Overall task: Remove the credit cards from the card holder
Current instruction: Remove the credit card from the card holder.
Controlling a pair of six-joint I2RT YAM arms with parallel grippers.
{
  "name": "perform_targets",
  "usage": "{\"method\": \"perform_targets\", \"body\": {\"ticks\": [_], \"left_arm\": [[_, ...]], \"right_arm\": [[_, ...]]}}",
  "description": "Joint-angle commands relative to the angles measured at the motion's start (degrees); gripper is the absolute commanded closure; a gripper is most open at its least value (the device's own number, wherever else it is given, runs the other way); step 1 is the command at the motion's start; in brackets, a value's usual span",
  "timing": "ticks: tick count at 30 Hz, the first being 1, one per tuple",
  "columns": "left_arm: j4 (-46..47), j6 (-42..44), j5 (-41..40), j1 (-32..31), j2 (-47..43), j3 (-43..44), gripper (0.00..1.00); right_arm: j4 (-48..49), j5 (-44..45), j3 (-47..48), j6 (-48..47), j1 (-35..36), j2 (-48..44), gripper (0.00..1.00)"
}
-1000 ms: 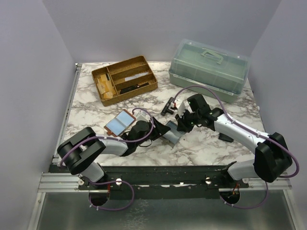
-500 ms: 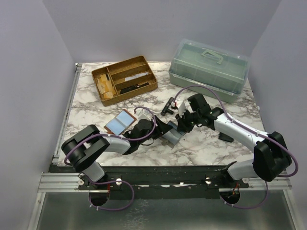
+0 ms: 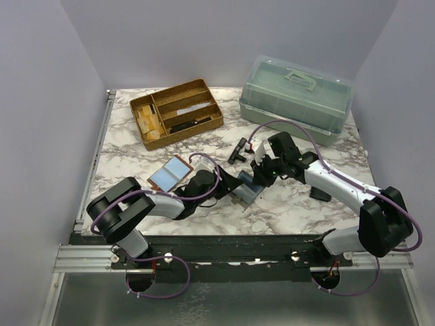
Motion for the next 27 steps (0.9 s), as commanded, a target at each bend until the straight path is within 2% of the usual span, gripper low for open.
{"method": "perform_targets", "body": {"ticks": [1, 12, 20, 27], "left_arm": [[-3.51, 0.48, -2.25, -0.10, -3.49, -2.88, 0.45], [-3.02, 4.33, 0.78, 0.12, -9.46, -5.76, 0.42], [-2.89, 5.67, -0.39, 0.26, -19.79, -9.33, 0.42], [-0.33, 10.35, 2.94, 0.34, -20.59, -10.34, 0.41]], "right_arm": [[2.03, -1.51, -0.20, 1.03, -0.86, -1.48, 1.00], [2.52, -6.03, -1.35, 1.45, -4.16, -4.36, 1.00], [2.84, -7.84, -1.96, 1.42, -5.74, -5.86, 1.00], [2.59, -15.77, -1.94, 2.72, -10.59, -7.96, 1.00]]}}
